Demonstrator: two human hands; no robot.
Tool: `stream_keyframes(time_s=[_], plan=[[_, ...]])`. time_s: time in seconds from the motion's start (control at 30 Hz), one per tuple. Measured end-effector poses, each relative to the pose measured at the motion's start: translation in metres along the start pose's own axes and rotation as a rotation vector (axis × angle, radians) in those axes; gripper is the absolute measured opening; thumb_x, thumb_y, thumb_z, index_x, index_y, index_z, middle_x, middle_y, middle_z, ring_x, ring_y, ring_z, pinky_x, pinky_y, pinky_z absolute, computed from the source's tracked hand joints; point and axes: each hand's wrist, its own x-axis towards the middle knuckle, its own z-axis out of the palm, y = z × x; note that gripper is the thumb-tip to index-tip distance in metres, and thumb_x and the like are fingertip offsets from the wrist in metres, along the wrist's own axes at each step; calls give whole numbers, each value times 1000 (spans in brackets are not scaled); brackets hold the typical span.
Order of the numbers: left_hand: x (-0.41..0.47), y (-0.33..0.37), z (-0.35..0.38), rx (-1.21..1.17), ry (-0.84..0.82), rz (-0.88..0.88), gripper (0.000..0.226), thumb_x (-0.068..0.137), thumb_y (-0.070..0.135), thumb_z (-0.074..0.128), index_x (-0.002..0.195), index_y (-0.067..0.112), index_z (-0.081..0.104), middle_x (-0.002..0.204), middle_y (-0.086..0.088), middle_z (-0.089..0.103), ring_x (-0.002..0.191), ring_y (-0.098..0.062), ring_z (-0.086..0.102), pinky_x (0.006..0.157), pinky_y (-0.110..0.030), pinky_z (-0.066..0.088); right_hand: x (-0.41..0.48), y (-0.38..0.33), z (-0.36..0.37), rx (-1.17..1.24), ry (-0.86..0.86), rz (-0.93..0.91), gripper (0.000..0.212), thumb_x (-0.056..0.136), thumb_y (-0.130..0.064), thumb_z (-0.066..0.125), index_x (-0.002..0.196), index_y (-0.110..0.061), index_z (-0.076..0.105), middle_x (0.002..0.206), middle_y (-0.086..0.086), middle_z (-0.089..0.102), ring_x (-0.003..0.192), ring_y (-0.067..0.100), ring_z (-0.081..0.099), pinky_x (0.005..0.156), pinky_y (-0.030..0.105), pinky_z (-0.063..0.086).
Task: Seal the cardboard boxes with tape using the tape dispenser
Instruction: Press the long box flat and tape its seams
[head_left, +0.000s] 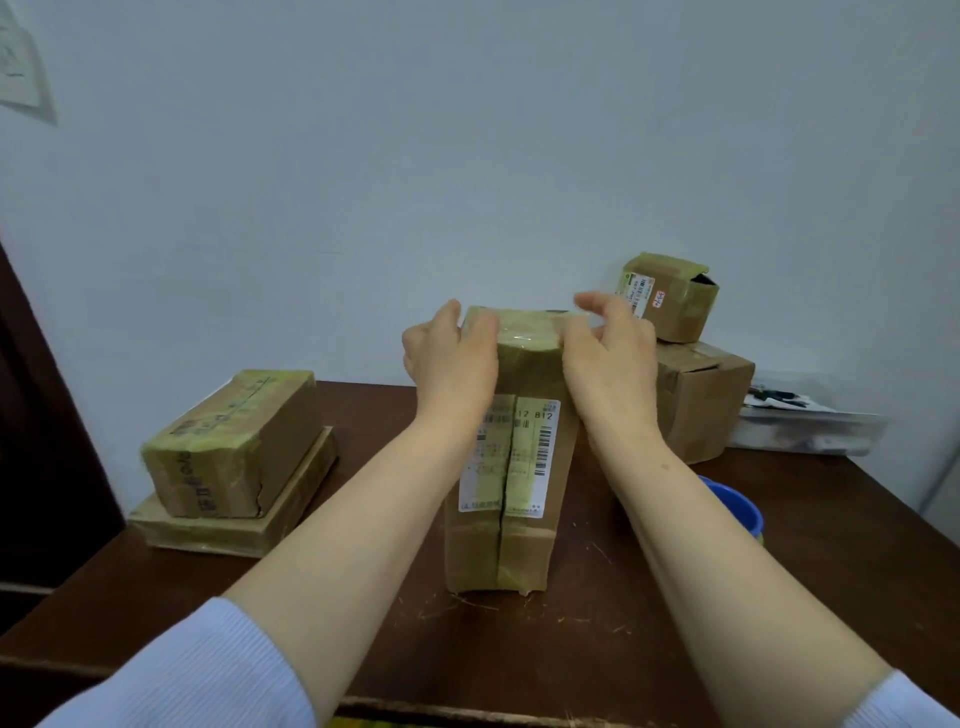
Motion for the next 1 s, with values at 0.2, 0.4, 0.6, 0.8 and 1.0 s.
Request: stream_keyframes(time_s=[0.2, 0.4, 0.6, 0.8, 1.0], plan=[[-2, 6, 1, -49, -144, -50, 15, 85, 28, 61, 99, 27, 55, 96, 6, 59, 98, -20, 57, 85, -35, 50, 4, 3, 6, -141, -102, 33, 57, 88, -44, 54, 138, -18, 46, 135, 8, 37, 125, 22, 41, 91, 28, 35], [0, 0, 7, 1, -13, 59, 23, 70, 27, 49, 73, 6, 57, 75, -8, 62, 77, -34, 55, 77, -42, 45, 16, 10, -5, 11, 17, 70, 61, 85, -29, 64, 138, -15, 39, 83, -11, 57, 104, 19, 59, 96, 43, 46], [-1, 2, 2, -110, -50, -1, 50, 93, 49, 45, 106, 5, 65, 111, -13, 66, 109, -27, 61, 101, -48, 42, 12, 16, -5, 33, -10, 16, 26, 94, -39, 48, 82, -21, 62, 73, -1, 54, 79, 18, 52, 76, 34, 41], [5, -1, 3, -45, -38, 31, 19, 68, 26, 55, 74, 8, 59, 70, -3, 59, 72, -23, 57, 71, -37, 46, 10, 9, -3, -118, -56, -60, 46, 81, -36, 60, 46, -13, 41, 55, 5, 38, 59, 19, 36, 57, 31, 32], [7, -3, 2, -105, -67, -37, 24, 90, 29, 52, 102, 15, 67, 108, 5, 67, 102, -8, 61, 95, -32, 47, 8, 10, -6, -63, -58, -60, 53, 90, -26, 50, 44, -17, 26, 48, 1, 28, 53, 17, 28, 55, 31, 28]])
